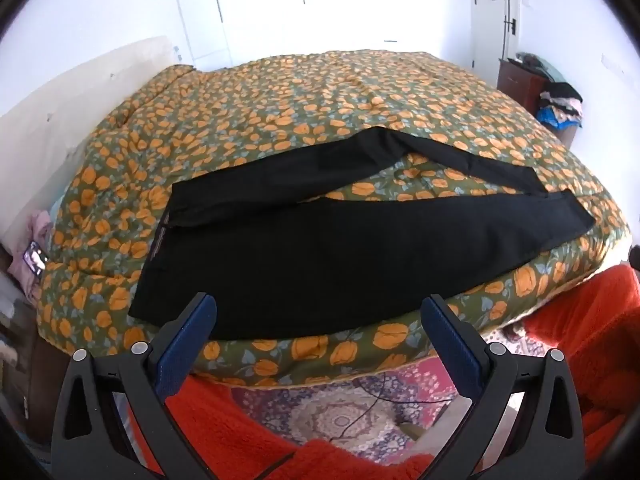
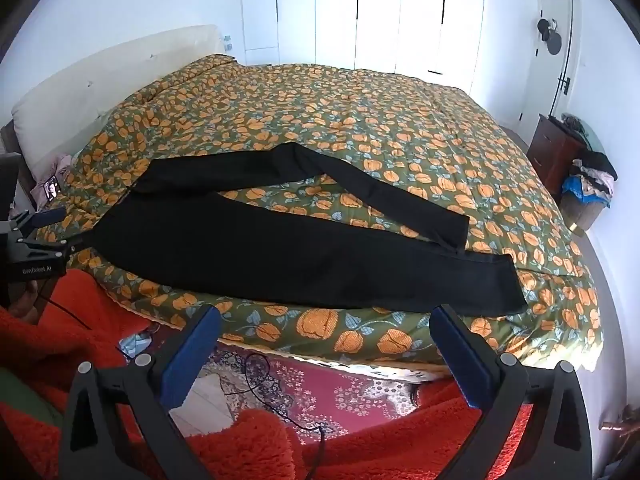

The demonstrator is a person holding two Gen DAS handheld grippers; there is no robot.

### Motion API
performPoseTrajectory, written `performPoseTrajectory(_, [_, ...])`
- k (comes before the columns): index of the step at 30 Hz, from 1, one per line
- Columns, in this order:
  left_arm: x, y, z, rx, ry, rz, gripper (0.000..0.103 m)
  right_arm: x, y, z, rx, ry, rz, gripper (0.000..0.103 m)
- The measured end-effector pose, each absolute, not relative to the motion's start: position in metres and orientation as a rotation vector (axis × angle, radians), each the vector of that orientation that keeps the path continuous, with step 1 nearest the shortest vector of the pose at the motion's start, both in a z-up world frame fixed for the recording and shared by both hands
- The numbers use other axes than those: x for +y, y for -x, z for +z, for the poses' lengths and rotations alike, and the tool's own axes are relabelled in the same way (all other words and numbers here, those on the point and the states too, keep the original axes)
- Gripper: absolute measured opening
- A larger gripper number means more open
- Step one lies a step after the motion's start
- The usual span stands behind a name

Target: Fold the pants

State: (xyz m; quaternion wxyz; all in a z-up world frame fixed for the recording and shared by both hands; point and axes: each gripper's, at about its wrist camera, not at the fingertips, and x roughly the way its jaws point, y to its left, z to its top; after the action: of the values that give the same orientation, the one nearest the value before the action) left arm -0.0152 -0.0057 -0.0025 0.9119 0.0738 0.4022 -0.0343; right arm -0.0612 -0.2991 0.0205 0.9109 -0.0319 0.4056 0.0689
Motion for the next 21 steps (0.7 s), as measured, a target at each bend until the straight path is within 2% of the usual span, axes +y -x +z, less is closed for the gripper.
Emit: performPoseTrajectory(21, [-0.016,0.021,-0.004,0.816,-0.199,-0.075,0.102,-0.305,0.059,0.012,0.866,0.007,0.13,0.103])
